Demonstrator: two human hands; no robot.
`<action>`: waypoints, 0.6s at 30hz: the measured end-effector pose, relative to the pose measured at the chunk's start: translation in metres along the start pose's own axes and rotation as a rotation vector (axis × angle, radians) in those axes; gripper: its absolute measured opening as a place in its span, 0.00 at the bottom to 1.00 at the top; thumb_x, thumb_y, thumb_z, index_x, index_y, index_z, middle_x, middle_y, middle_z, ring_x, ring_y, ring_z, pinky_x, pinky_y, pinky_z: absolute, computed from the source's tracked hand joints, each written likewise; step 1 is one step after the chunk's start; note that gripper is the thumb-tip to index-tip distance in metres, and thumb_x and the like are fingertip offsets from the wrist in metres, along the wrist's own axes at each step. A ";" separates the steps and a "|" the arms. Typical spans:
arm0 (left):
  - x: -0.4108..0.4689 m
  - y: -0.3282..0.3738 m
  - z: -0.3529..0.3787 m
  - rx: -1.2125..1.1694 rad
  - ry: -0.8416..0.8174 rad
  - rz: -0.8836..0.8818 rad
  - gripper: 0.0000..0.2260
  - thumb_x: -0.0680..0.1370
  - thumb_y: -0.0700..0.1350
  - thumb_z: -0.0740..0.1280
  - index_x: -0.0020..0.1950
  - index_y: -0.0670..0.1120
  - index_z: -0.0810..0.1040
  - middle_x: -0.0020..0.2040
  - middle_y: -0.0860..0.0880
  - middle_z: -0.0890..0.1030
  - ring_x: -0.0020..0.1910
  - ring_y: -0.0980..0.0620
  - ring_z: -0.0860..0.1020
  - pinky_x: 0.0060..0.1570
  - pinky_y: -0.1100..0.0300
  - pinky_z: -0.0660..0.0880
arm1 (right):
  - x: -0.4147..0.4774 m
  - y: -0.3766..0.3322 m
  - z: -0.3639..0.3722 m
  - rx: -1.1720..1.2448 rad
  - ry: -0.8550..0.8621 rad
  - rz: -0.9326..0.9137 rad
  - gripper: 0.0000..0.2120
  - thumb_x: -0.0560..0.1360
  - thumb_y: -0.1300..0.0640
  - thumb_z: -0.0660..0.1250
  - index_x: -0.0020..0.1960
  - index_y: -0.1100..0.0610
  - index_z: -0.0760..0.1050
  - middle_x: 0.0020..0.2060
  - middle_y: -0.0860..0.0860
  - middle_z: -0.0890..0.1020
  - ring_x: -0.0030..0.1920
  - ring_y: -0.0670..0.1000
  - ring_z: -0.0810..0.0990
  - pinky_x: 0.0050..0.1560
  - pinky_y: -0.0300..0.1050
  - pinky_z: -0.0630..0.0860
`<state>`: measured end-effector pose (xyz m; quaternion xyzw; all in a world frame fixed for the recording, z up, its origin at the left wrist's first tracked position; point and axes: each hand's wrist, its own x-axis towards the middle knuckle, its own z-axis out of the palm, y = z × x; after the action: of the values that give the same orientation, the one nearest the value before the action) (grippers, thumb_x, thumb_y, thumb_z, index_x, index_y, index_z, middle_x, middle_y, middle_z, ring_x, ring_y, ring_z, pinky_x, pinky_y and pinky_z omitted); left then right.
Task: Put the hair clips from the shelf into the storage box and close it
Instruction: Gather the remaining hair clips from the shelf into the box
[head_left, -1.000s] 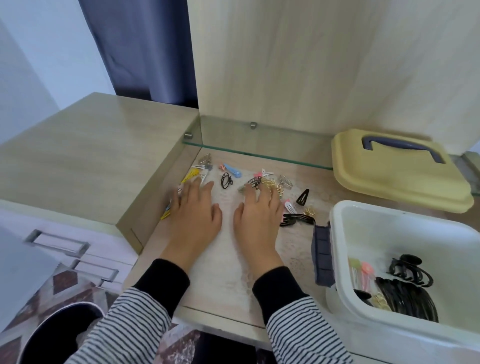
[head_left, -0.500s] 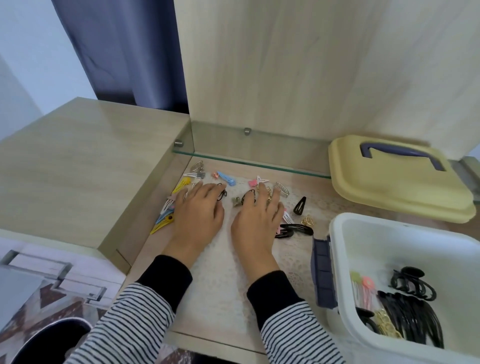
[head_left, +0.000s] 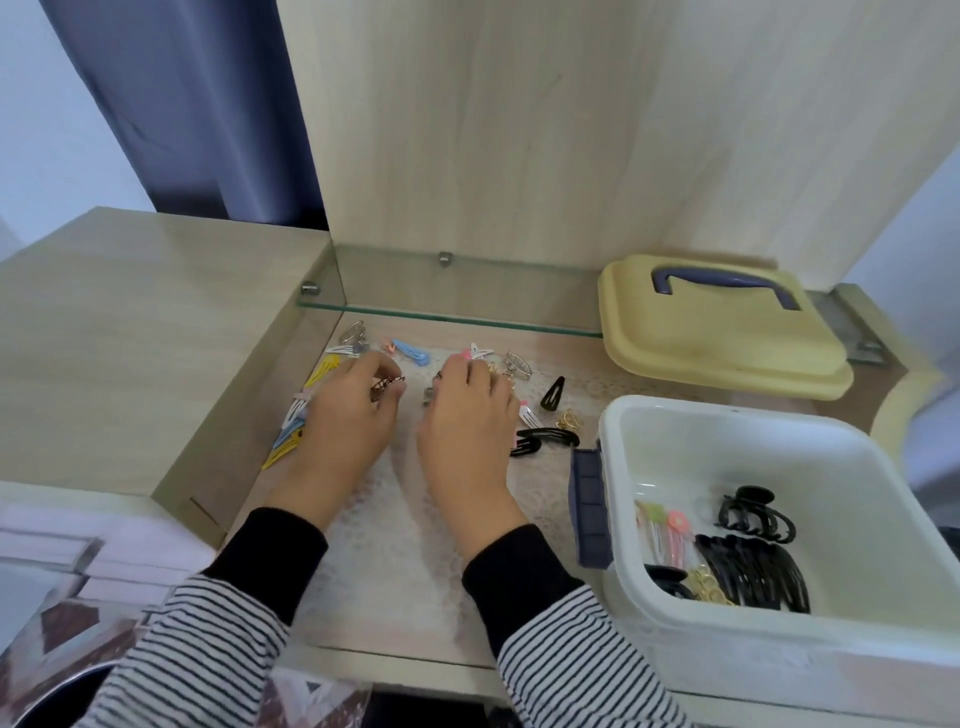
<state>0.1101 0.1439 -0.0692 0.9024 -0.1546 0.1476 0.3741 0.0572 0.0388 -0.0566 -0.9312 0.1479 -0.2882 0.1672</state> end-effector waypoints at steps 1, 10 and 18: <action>0.001 0.008 -0.005 -0.073 0.002 -0.044 0.03 0.76 0.40 0.67 0.49 0.46 0.77 0.48 0.50 0.80 0.48 0.51 0.78 0.47 0.57 0.76 | 0.002 -0.003 -0.007 0.031 0.024 -0.006 0.09 0.68 0.64 0.69 0.48 0.60 0.74 0.42 0.56 0.80 0.40 0.58 0.78 0.39 0.48 0.71; 0.004 0.105 -0.037 -0.708 -0.189 -0.353 0.05 0.80 0.39 0.63 0.51 0.42 0.78 0.49 0.42 0.81 0.36 0.57 0.80 0.34 0.70 0.76 | 0.027 -0.010 -0.139 0.619 -0.004 0.019 0.08 0.81 0.56 0.56 0.58 0.54 0.68 0.41 0.50 0.75 0.38 0.51 0.74 0.38 0.45 0.70; -0.007 0.182 -0.033 -0.947 -0.399 -0.343 0.06 0.75 0.35 0.68 0.50 0.43 0.78 0.46 0.45 0.81 0.45 0.49 0.82 0.46 0.65 0.80 | 0.056 0.074 -0.232 1.129 -0.497 0.339 0.07 0.80 0.54 0.61 0.52 0.54 0.77 0.40 0.54 0.76 0.31 0.48 0.70 0.31 0.38 0.66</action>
<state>0.0280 0.0460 0.0651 0.6578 -0.1229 -0.1757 0.7220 -0.0480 -0.1011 0.1212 -0.7025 0.0756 -0.0667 0.7045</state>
